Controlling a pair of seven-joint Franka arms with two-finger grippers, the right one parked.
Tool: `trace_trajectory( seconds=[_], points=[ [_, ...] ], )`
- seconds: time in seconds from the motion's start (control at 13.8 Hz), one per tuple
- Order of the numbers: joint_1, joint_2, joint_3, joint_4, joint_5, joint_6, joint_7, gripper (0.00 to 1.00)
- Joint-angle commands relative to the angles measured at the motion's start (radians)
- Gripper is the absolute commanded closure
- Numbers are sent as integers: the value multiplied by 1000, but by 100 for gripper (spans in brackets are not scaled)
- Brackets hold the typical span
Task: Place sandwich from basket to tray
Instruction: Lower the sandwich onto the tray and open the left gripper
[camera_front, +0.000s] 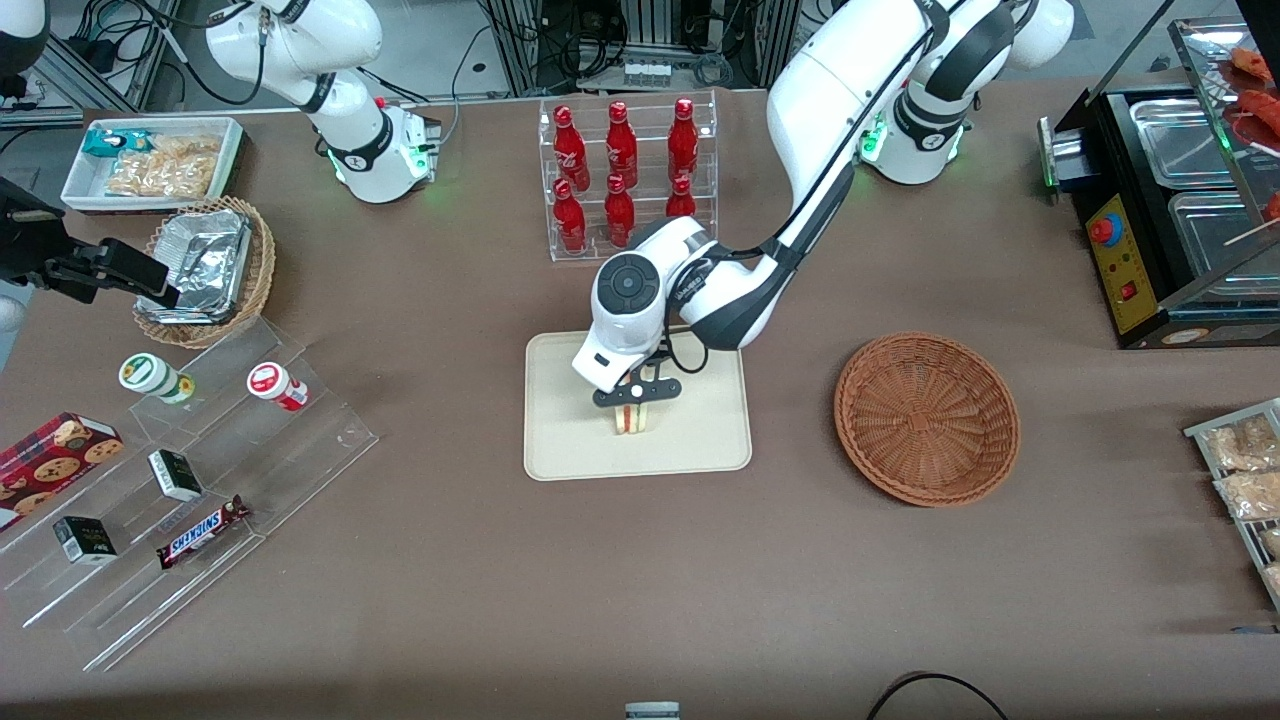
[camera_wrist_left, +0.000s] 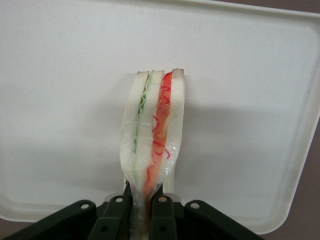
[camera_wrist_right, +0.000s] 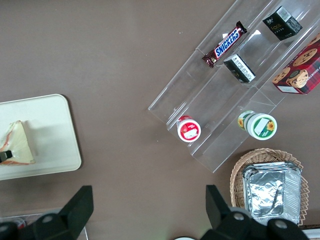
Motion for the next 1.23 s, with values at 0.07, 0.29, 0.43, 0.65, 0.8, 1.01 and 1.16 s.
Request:
trace_trajectory(
  seconds=[0.07, 0.29, 0.43, 0.65, 0.8, 1.01, 1.16],
  points=[
    [-10, 19, 7, 34, 60, -9, -55, 91],
    [-10, 22, 7, 36, 52, -8, -60, 41],
    [-12, 15, 6, 32, 51, -8, -107, 0],
    [-15, -39, 4, 32, 57, -20, -107, 0],
    [-12, -88, 4, 28, 58, -55, -104, 0],
    [2, -183, 12, 31, 64, -196, -39, 0],
    [4, -241, 85, 22, 34, -268, -46, 0]
  ],
)
